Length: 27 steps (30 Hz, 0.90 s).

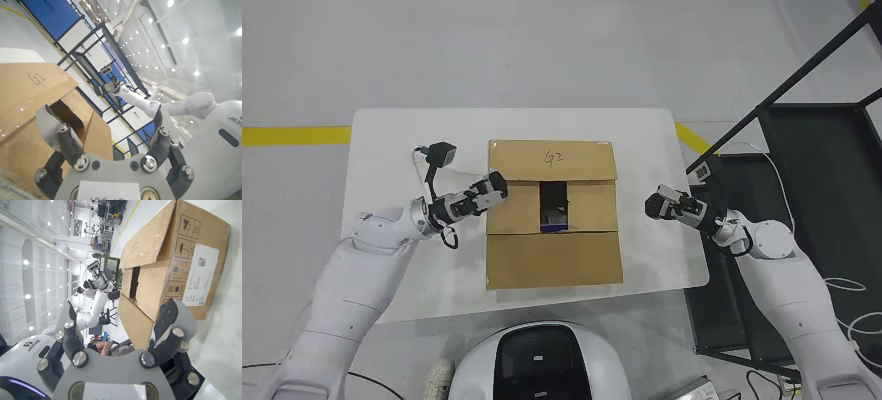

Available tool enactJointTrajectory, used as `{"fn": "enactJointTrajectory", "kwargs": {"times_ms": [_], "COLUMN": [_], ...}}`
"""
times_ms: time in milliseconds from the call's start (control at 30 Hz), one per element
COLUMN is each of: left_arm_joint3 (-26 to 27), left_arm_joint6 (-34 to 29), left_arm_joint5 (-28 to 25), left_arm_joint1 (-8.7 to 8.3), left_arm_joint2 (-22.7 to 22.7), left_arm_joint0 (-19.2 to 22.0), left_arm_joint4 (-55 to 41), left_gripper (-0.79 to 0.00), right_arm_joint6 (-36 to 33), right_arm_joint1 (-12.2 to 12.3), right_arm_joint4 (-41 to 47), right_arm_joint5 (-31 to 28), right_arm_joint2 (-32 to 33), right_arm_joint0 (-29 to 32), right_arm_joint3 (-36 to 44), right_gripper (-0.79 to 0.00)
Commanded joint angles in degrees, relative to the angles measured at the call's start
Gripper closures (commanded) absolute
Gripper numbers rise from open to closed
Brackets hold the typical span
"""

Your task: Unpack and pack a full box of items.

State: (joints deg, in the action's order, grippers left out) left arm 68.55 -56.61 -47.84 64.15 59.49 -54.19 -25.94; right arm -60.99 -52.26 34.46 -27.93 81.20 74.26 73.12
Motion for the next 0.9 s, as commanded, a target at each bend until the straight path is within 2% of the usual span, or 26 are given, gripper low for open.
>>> {"fn": "enactJointTrajectory", "kwargs": {"times_ms": [0, 133, 367, 733, 867], "left_arm_joint3": [-0.64, -2.94, -8.90, -18.11, -20.27], "left_arm_joint6": [-0.67, -3.11, -2.75, 6.19, 7.19], "left_arm_joint5": [0.83, 3.28, 3.00, 5.98, 5.70], "left_arm_joint1": [-0.17, -0.33, 0.11, 3.13, 4.33], "left_arm_joint2": [-0.82, -2.77, -5.32, -7.73, -8.39], "left_arm_joint0": [0.03, 0.87, 3.34, 10.22, 12.48], "left_arm_joint4": [-0.33, 0.12, 1.80, 0.61, -1.65], "left_gripper": [-0.785, -0.785, -0.785, -0.785, -0.785], "right_arm_joint6": [0.00, 0.00, 0.00, 0.00, 0.00], "right_arm_joint1": [0.00, 0.00, 0.00, 0.00, 0.00], "right_arm_joint4": [0.00, 0.00, 0.00, 0.00, 0.00], "right_arm_joint5": [0.00, 0.00, 0.00, 0.00, 0.00], "right_arm_joint2": [0.00, 0.00, 0.00, 0.00, 0.00], "right_arm_joint0": [0.00, 0.00, 0.00, 0.00, 0.00], "right_arm_joint3": [0.00, 0.00, 0.00, 0.00, 0.00], "right_gripper": [-0.785, -0.785, -0.785, -0.785, -0.785]}}
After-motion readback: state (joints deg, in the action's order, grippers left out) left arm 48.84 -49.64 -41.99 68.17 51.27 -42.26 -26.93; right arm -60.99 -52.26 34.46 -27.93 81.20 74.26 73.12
